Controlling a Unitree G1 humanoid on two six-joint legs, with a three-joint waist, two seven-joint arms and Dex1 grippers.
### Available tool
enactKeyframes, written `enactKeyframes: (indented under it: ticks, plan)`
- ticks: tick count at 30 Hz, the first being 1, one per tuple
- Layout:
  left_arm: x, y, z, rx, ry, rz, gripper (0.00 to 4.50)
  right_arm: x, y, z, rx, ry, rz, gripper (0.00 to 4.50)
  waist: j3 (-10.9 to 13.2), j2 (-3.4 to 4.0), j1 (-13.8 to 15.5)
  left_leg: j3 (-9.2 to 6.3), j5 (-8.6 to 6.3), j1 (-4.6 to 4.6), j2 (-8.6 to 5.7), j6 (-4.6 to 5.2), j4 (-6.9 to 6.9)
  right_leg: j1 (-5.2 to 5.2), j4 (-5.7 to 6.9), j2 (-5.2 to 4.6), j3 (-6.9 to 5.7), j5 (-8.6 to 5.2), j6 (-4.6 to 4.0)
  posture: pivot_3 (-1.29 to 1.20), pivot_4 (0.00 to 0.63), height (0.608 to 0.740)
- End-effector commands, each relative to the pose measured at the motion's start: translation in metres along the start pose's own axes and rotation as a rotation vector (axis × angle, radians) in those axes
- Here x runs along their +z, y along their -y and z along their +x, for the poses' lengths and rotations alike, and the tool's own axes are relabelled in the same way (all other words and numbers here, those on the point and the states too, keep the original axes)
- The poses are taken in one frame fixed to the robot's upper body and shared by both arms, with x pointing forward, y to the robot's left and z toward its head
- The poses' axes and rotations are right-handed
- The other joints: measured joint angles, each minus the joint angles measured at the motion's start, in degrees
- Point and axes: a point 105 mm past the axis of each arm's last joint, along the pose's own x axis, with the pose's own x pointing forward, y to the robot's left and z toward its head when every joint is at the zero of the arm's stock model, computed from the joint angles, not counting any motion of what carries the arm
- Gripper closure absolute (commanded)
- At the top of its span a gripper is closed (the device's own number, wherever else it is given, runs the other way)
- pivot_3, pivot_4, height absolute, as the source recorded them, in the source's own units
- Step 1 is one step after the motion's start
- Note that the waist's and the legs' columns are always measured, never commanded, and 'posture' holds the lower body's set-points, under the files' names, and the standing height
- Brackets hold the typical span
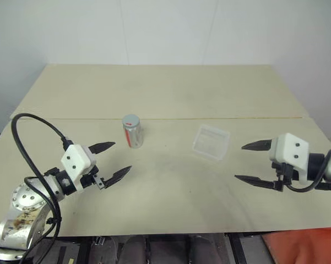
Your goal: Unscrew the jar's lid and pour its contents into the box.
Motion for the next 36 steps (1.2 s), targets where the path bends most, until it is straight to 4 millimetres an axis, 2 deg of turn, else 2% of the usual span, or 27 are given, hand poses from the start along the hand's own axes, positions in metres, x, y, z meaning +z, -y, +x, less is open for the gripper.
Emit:
enactKeyframes:
  ticks: [1, 4, 7, 9, 13, 16, 19, 23, 31, 36]
  plan:
    - [0.007, 0.003, -0.004, 0.022, 0.022, 0.020, 0.04, 0.012, 0.005, -0.007, -0.031, 0.014, -0.051, 0.00, 0.0, 0.00, -0.1, 0.02, 0.00, 0.00, 0.00, 0.00, 0.00, -0.01, 0.00, 0.00, 0.02, 0.00, 0.00, 0.00, 0.150, 0.740]
    - [-0.001, 0.005, -0.003, 0.015, -0.012, 0.041, 0.04, 0.009, 0.005, -0.004, -0.027, 0.013, -0.048, 0.00, 0.0, 0.00, 0.0, 0.01, 0.00, 0.01, 0.00, 0.00, 0.01, 0.00, 0.00, 0.00, -0.01, 0.00, 0.00, 0.00, 0.150, 0.740]
    - [0.004, 0.005, -0.003, 0.026, 0.007, 0.035, 0.04, 0.010, 0.006, -0.003, -0.025, 0.017, -0.049, 0.00, 0.0, 0.00, 0.1, -0.01, 0.00, 0.02, -0.01, 0.01, 0.02, 0.03, 0.02, 0.00, -0.02, 0.00, -0.01, 0.00, 0.150, 0.740]
    - [0.007, 0.002, -0.005, 0.035, 0.016, 0.033, 0.04, 0.014, 0.007, -0.003, -0.027, 0.029, -0.051, 0.00, 0.0, 0.00, 0.1, -0.03, 0.00, 0.02, 0.00, 0.01, 0.02, 0.04, 0.02, -0.01, -0.02, 0.00, 0.00, 0.00, 0.150, 0.740]
    - [0.000, -0.009, -0.009, 0.119, 0.001, 0.054, 0.04, 0.008, 0.004, -0.001, -0.037, 0.024, -0.018, 0.00, 0.0, 0.00, 0.1, -0.02, 0.00, 0.00, -0.01, 0.01, 0.00, 0.01, -0.01, 0.01, -0.02, 0.00, 0.00, 0.00, 0.150, 0.740]
    - [-0.003, -0.035, -0.018, 0.414, 0.091, 0.083, 0.04, 0.004, -0.003, -0.002, -0.037, 0.004, -0.008, 0.00, 0.0, 0.00, 0.2, -0.01, -0.01, -0.01, -0.02, 0.01, 0.02, 0.02, -0.04, -0.02, -0.01, 0.00, 0.00, 0.00, 0.150, 0.740]
    - [-0.017, -0.033, -0.025, 0.544, 0.149, 0.033, 0.04, 0.006, -0.007, -0.002, -0.059, 0.028, 0.019, 0.00, 0.0, -0.05, 0.1, -0.04, -0.04, -0.01, -0.02, 0.06, 0.04, 0.09, -0.07, -0.04, -0.03, 0.01, 0.01, 0.00, 0.150, 0.740]
    - [-0.031, -0.019, -0.001, 0.555, 0.200, -0.017, 0.04, 0.014, -0.010, 0.003, -0.067, 0.112, 0.048, 0.00, -0.1, -0.07, 0.3, -0.06, -0.04, 0.05, -0.02, 0.06, 0.05, 0.13, 0.00, -0.03, -0.05, 0.03, -0.01, 0.00, 0.150, 0.740]
    - [-0.041, -0.035, 0.030, 0.553, 0.206, -0.025, 0.04, 0.016, -0.014, 0.008, -0.060, 0.107, 0.041, 0.00, -0.1, -0.13, 0.2, -0.08, -0.04, -0.02, -0.05, 0.08, 0.05, 0.08, -0.02, -0.02, -0.07, 0.04, 0.00, 0.00, 0.150, 0.740]
    - [-0.047, -0.036, 0.047, 0.507, 0.195, -0.051, 0.04, 0.015, -0.015, 0.007, -0.076, 0.098, 0.042, 0.00, -0.1, -0.13, 0.2, -0.07, -0.05, -0.02, -0.06, 0.09, 0.07, 0.10, -0.04, -0.03, -0.07, 0.05, 0.01, 0.00, 0.150, 0.740]
